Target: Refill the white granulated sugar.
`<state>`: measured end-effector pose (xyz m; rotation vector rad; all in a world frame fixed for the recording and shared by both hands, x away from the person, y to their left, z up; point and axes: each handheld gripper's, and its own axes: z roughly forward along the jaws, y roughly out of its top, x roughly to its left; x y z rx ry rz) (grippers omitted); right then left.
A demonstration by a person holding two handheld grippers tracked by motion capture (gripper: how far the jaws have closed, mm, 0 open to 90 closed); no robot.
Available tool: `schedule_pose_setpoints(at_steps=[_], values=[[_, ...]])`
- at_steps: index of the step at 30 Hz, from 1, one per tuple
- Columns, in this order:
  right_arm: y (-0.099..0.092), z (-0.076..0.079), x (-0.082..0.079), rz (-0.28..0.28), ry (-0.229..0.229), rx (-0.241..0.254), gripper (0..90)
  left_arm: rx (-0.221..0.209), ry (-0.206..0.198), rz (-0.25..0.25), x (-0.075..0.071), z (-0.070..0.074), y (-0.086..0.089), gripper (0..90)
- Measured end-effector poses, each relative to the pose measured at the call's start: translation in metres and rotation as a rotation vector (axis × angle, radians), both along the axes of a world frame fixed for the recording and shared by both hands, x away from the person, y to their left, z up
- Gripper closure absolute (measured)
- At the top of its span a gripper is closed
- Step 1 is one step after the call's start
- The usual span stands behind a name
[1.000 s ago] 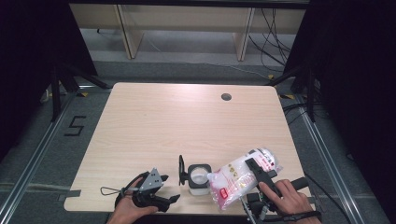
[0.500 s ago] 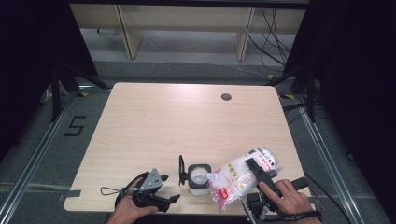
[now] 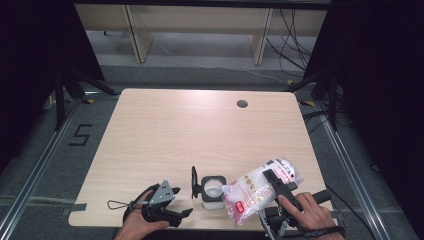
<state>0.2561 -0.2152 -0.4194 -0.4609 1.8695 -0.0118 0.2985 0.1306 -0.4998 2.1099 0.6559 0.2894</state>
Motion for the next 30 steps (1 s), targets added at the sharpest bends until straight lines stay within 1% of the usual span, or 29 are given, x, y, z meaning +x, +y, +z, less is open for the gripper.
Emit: schedule_pose_setpoints(at_steps=[4,5,6,7,8,9,10,21,22,23,25,26,27,28,29,30], values=[[0.0001,0.0002,-0.0001,0.002,-0.002,0.002,43.5,-0.002,0.000,0.001,-0.0002,0.0000,0.0000,20.8],[0.0004,-0.0002,-0.0004,0.000,0.003,0.006,43.5,-0.023,0.023,0.020,-0.0020,-0.0007,-0.0014,20.8],[-0.0001,-0.0011,-0.0009,-0.007,0.005,0.018,43.5,-0.023,0.022,0.020,-0.0020,-0.0007,-0.0014,20.8],[0.0012,0.0009,0.0002,0.021,-0.007,0.001,43.5,-0.022,0.022,0.019,-0.0020,-0.0006,-0.0014,20.8],[0.0009,0.0002,0.0006,0.032,-0.019,0.009,43.5,-0.024,0.022,0.020,-0.0019,-0.0006,-0.0014,20.8],[0.0014,0.0010,0.0002,0.022,-0.008,0.001,43.5,-0.014,0.019,0.019,-0.0014,-0.0003,-0.0006,20.8],[0.0020,0.0020,-0.0006,0.007,-0.001,-0.012,43.5,-0.015,0.020,0.020,-0.0014,-0.0004,-0.0006,20.8],[0.0021,0.0011,-0.0003,0.014,0.003,-0.004,43.5,-0.023,0.021,0.023,-0.0017,-0.0001,-0.0008,20.8],[0.0022,0.0007,-0.0002,0.016,0.004,-0.005,43.5,-0.023,0.022,0.022,-0.0017,0.0001,-0.0008,20.8],[0.0024,0.0010,-0.0001,0.018,0.003,-0.010,43.5,-0.020,0.033,0.014,-0.0015,0.0007,-0.0003,20.8],[0.0024,0.0011,-0.0002,0.016,0.004,-0.014,43.6,-0.022,0.031,0.016,-0.0015,0.0005,-0.0003,20.8],[0.0023,0.0007,0.0000,0.025,-0.001,-0.002,43.6,-0.020,0.031,0.016,-0.0015,0.0008,-0.0003,20.8],[0.0026,0.0017,-0.0006,0.016,0.002,-0.011,43.5,-0.023,0.021,0.025,-0.0017,0.0003,-0.0007,20.8],[0.0019,0.0010,0.0001,0.031,-0.007,0.001,43.6,-0.011,0.004,0.008,-0.0003,0.0010,0.0000,20.8],[0.0022,0.0023,-0.0010,0.012,0.001,-0.010,43.6,-0.021,0.024,0.016,-0.0014,0.0004,-0.0004,20.8],[0.0020,0.0034,0.0005,0.032,-0.007,-0.023,43.6,-0.020,0.033,0.015,-0.0015,0.0006,-0.0003,20.9]])
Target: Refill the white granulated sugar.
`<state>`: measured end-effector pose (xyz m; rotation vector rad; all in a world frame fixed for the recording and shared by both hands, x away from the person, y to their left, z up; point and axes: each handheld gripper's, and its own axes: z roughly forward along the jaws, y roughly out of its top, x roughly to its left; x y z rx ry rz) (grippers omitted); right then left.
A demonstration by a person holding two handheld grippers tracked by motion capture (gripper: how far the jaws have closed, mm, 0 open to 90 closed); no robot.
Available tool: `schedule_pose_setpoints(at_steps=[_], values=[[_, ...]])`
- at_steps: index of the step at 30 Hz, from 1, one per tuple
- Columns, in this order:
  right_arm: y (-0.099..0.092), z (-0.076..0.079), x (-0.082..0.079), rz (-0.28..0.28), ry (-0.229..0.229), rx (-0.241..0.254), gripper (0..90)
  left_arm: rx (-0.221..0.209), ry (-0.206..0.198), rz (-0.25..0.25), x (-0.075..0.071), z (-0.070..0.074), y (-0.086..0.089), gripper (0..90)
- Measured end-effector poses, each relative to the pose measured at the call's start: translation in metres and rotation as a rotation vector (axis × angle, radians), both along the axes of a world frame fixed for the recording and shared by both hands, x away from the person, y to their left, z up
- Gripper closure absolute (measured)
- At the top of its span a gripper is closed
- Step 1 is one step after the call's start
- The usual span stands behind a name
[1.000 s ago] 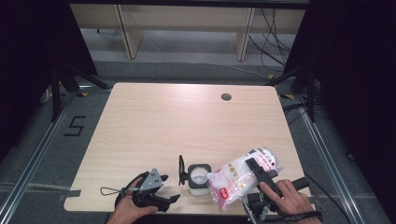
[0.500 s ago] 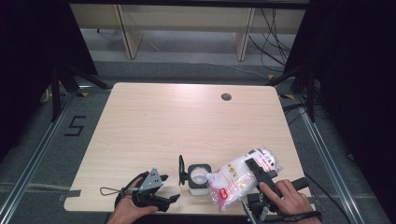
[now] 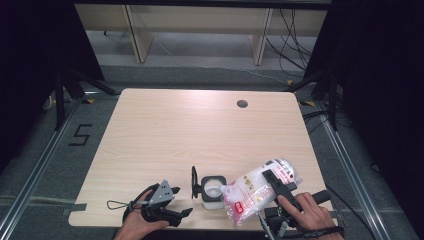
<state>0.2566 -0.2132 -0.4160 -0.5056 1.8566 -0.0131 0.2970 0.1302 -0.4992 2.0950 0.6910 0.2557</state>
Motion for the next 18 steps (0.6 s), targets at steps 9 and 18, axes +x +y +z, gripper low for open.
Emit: schedule_pose_setpoints(at_steps=[9,18], values=[[-0.0003,-0.0015,-0.0012,-0.014,0.011,0.023,43.6,0.010,-0.022,-0.008,0.0012,0.0005,0.0006,20.9],[-0.0004,-0.0016,-0.0012,-0.011,0.010,0.028,43.6,0.014,-0.034,-0.011,0.0015,0.0000,0.0012,20.9]])
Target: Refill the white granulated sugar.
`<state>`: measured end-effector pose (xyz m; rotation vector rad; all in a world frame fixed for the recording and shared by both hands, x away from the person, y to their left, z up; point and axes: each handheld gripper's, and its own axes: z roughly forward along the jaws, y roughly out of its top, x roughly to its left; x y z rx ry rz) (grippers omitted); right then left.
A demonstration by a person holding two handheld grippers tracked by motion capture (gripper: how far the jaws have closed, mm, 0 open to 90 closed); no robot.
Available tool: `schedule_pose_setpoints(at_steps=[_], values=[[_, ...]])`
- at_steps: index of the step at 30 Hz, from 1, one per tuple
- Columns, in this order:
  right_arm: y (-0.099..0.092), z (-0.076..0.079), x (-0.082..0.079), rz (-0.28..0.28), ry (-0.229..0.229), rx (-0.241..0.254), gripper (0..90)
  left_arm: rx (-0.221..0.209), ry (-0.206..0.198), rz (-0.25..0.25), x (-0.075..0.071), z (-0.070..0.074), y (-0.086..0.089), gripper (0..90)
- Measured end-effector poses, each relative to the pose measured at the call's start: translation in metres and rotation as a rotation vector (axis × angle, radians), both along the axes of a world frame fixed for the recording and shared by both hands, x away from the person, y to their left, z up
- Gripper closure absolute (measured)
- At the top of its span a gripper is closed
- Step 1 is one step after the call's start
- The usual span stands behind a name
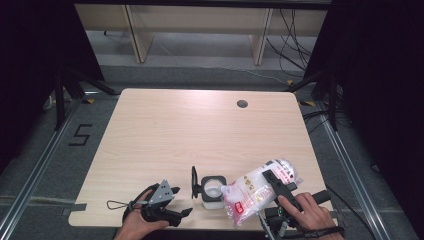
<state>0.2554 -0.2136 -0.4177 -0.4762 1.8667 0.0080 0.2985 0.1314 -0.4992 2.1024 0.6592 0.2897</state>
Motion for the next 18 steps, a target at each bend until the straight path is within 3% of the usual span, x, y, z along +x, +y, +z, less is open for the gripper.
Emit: schedule_pose_setpoints(at_steps=[2,6,9,12,13,14,15,18], values=[[-0.0019,-0.0024,-0.0004,-0.005,-0.006,0.025,43.6,-0.009,0.002,0.007,-0.0004,-0.0004,-0.0009,20.8],[-0.0020,-0.0023,-0.0003,-0.004,-0.007,0.026,43.7,-0.005,0.018,0.017,-0.0006,-0.0007,-0.0008,20.9],[-0.0001,-0.0003,0.0009,0.011,-0.008,-0.001,43.7,0.030,-0.006,-0.006,0.0025,0.0003,0.0012,20.8],[-0.0008,-0.0023,0.0003,-0.002,0.002,0.010,43.7,-0.005,0.022,0.010,-0.0001,0.0000,-0.0003,20.9],[-0.0002,-0.0015,0.0004,-0.002,0.003,0.001,43.7,0.007,0.001,-0.008,0.0012,0.0008,0.0010,20.9],[-0.0005,-0.0021,0.0008,0.008,-0.003,0.004,43.7,-0.017,0.030,0.012,-0.0004,0.0000,-0.0004,20.9],[-0.0004,-0.0016,0.0007,0.011,-0.008,0.004,43.6,0.000,0.030,0.005,0.0003,0.0007,0.0008,20.9],[-0.0021,-0.0019,-0.0008,-0.002,-0.013,0.029,43.7,-0.014,0.022,0.012,-0.0002,-0.0003,-0.0006,20.9]])
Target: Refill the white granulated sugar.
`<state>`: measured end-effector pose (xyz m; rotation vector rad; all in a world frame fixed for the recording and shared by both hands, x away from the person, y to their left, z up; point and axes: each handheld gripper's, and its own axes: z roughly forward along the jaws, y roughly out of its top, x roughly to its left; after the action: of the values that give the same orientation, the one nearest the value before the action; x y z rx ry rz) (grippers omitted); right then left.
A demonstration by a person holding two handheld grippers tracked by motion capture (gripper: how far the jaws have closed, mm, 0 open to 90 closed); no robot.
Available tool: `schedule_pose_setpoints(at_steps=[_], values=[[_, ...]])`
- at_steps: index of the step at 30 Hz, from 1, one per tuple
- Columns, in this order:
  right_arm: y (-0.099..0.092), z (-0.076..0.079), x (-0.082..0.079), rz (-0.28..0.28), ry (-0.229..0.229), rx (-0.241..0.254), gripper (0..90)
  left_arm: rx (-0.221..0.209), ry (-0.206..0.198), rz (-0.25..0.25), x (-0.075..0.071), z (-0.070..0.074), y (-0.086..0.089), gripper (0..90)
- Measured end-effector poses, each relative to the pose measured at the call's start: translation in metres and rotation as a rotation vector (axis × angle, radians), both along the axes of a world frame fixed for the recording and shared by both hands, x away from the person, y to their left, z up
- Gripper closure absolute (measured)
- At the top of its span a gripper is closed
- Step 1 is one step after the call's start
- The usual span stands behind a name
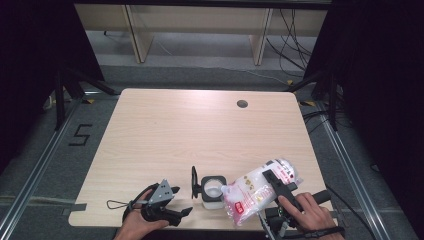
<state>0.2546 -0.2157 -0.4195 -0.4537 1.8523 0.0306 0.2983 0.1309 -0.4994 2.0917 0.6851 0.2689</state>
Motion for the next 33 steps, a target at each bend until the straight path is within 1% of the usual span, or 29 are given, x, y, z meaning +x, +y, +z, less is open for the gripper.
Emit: schedule_pose_setpoints(at_steps=[1,2,3,4,5,6,7,8,9,10,11,12,13,14,15,16,17,20,22,23,24,26,27,28,29,30,31,32,33], values=[[-0.0002,0.0001,-0.0001,-0.001,0.000,0.004,43.7,0.023,-0.022,-0.019,0.0014,0.0007,0.0014,20.9],[-0.0005,0.0003,-0.0002,-0.004,-0.001,0.008,43.7,0.020,-0.021,-0.017,0.0013,0.0007,0.0013,20.9],[0.0003,0.0025,0.0013,0.021,-0.013,-0.019,43.7,-0.002,-0.002,0.001,0.0000,-0.0001,0.0000,20.9],[0.0004,0.0042,0.0021,0.030,-0.020,-0.041,43.7,0.012,0.007,-0.008,0.0004,0.0008,0.0013,20.9],[0.0003,0.0039,0.0018,0.027,-0.018,-0.037,43.7,-0.008,0.012,0.004,-0.0002,0.0003,0.0001,20.9],[0.0002,0.0027,0.0010,0.016,-0.011,-0.019,43.7,0.001,0.003,0.006,0.0000,0.0003,0.0006,20.9],[0.0003,0.0026,0.0011,0.019,-0.013,-0.020,43.7,-0.010,0.004,0.008,-0.0004,-0.0001,0.0000,20.9],[0.0004,0.0025,0.0002,0.002,0.000,-0.022,43.7,0.014,0.008,-0.009,0.0004,0.0010,0.0015,20.9],[-0.0001,0.0012,-0.0012,-0.016,0.004,-0.008,43.7,-0.001,0.010,-0.003,-0.0001,0.0004,0.0003,20.9],[0.0011,0.0023,-0.0006,-0.007,0.004,-0.021,43.7,-0.003,0.007,0.000,-0.0002,0.0002,0.0001,20.9],[0.0013,0.0010,0.0007,0.015,-0.006,-0.015,43.7,-0.005,0.002,0.003,-0.0003,-0.0001,-0.0001,20.9],[0.0025,0.0024,0.0008,0.022,-0.011,-0.043,43.7,-0.001,0.010,-0.003,0.0000,0.0004,0.0004,20.9],[0.0027,0.0021,-0.0008,-0.004,0.000,-0.046,43.7,0.011,0.004,-0.006,0.0003,0.0008,0.0013,20.9],[0.0031,0.0005,-0.0005,0.007,-0.012,-0.038,43.7,0.009,-0.001,-0.002,0.0002,0.0006,0.0012,20.9],[0.0039,0.0010,-0.0002,0.016,-0.013,-0.047,43.7,0.013,-0.008,0.004,0.0003,0.0005,0.0012,20.9],[0.0043,0.0010,-0.0001,0.020,-0.013,-0.048,43.7,0.017,-0.013,0.001,0.0003,0.0008,0.0013,20.9],[0.0044,0.0008,-0.0004,0.020,-0.014,-0.045,43.7,0.026,-0.030,-0.014,0.0014,0.0013,0.0019,20.9],[0.0047,0.0009,-0.0018,-0.006,-0.004,-0.047,43.7,0.026,-0.026,-0.012,0.0011,0.0013,0.0016,20.9],[0.0048,0.0022,-0.0016,0.002,-0.009,-0.053,43.7,0.029,-0.029,-0.012,0.0012,0.0014,0.0018,20.9],[0.0047,0.0029,-0.0015,0.005,-0.008,-0.055,43.7,0.018,-0.027,-0.011,0.0012,0.0009,0.0013,20.9],[0.0051,0.0035,-0.0012,0.017,-0.017,-0.049,43.7,0.026,-0.019,-0.022,0.0015,0.0014,0.0018,20.9],[0.0050,0.0045,-0.0013,0.014,-0.022,-0.063,43.7,0.014,-0.016,-0.013,0.0008,0.0011,0.0006,20.9],[0.0047,0.0034,-0.0015,0.007,-0.014,-0.057,43.7,0.016,-0.016,-0.012,0.0009,0.0014,0.0007,20.9],[0.0051,0.0035,-0.0011,0.011,-0.021,-0.073,43.7,0.014,-0.016,-0.010,0.0009,0.0015,0.0007,20.9],[0.0051,0.0025,-0.0013,0.004,-0.018,-0.073,43.7,0.024,-0.027,-0.013,0.0014,0.0013,0.0016,20.9],[0.0053,0.0027,-0.0003,0.013,-0.020,-0.084,43.7,0.030,-0.029,-0.012,0.0012,0.0015,0.0019,20.9],[0.0045,0.0012,-0.0017,-0.006,-0.013,-0.063,43.7,0.029,-0.029,-0.012,0.0012,0.0015,0.0020,20.9],[0.0044,0.0002,-0.0015,0.001,-0.019,-0.049,43.7,0.029,-0.029,-0.011,0.0012,0.0015,0.0019,20.9],[0.0050,0.0005,-0.0014,0.005,-0.019,-0.055,43.7,0.026,-0.030,-0.013,0.0014,0.0013,0.0018,20.9]])
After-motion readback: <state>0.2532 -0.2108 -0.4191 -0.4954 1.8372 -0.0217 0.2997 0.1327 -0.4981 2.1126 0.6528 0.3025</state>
